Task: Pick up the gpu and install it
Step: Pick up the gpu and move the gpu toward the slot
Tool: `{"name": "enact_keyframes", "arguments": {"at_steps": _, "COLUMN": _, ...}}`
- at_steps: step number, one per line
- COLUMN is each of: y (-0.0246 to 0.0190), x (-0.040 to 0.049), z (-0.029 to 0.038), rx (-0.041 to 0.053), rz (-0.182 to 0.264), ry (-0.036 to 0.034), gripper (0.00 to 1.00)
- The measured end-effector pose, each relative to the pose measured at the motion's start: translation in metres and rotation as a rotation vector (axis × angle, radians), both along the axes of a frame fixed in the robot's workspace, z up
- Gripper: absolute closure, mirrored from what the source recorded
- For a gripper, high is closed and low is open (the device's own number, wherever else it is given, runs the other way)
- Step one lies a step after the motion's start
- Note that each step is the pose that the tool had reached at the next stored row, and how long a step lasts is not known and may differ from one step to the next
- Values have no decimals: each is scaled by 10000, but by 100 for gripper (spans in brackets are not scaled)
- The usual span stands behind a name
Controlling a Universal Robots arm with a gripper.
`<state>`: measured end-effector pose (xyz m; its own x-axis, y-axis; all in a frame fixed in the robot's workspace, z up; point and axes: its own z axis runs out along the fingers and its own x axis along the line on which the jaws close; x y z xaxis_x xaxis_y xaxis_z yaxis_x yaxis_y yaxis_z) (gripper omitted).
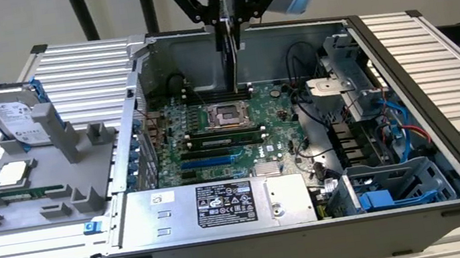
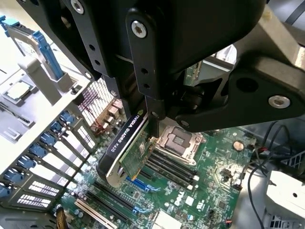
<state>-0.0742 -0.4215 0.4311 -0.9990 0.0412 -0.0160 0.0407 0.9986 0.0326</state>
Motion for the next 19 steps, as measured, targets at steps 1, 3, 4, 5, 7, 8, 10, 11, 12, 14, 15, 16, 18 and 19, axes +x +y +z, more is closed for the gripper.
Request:
{"name": "enact_keyframes", "arguments": {"at_steps": 1, "y": 0, "x": 0, "z": 0, "rx": 0, "rz": -1, "ry": 0, "gripper": 100}}
{"name": "enact_keyframes", "arguments": {"at_steps": 3, "y": 1, "x": 1, "z": 0, "rx": -1, "rz": -1, "ry": 0, "gripper": 100}}
{"name": "enact_keyframes", "arguments": {"at_steps": 4, "y": 1, "x": 2, "z": 0, "rx": 0, "rz": 0, "ry": 0, "gripper": 100}}
{"name": "enact_keyframes", "arguments": {"at_steps": 5, "y": 1, "x": 2, "z": 0, "rx": 0, "rz": 0, "ry": 0, "gripper": 100}}
{"name": "enact_keyframes", "arguments": {"at_steps": 7, "y": 0, "x": 2, "z": 0, "rx": -2, "rz": 0, "ry": 0, "gripper": 100}}
{"name": "enact_keyframes", "arguments": {"at_steps": 8, "y": 0, "x": 2, "z": 0, "rx": -2, "rz": 0, "ry": 0, "gripper": 100}}
{"name": "enact_keyframes", "arguments": {"at_steps": 10, "y": 1, "x": 1, "z": 0, "rx": -7, "rz": -1, "ry": 0, "gripper": 100}}
{"name": "enact_keyframes", "arguments": {"at_steps": 11, "y": 1, "x": 2, "z": 0, "rx": -8, "rz": 0, "ry": 0, "gripper": 100}}
{"name": "enact_keyframes", "arguments": {"at_steps": 12, "y": 1, "x": 1, "z": 0, "rx": -8, "rz": -1, "ry": 0, "gripper": 100}}
{"name": "enact_keyframes", "arguments": {"at_steps": 14, "y": 1, "x": 1, "z": 0, "rx": -9, "rz": -1, "ry": 0, "gripper": 100}}
{"name": "enact_keyframes", "arguments": {"at_steps": 15, "y": 1, "x": 1, "z": 0, "rx": -10, "rz": -1, "ry": 0, "gripper": 100}}
{"name": "enact_keyframes", "arguments": {"at_steps": 16, "y": 1, "x": 2, "z": 0, "rx": -11, "rz": 0, "ry": 0, "gripper": 100}}
{"name": "enact_keyframes", "arguments": {"at_steps": 18, "y": 1, "x": 2, "z": 0, "rx": -12, "rz": 0, "ry": 0, "gripper": 100}}
{"name": "enact_keyframes", "arguments": {"at_steps": 19, "y": 1, "x": 1, "z": 0, "rx": -12, "rz": -1, "ry": 0, "gripper": 100}}
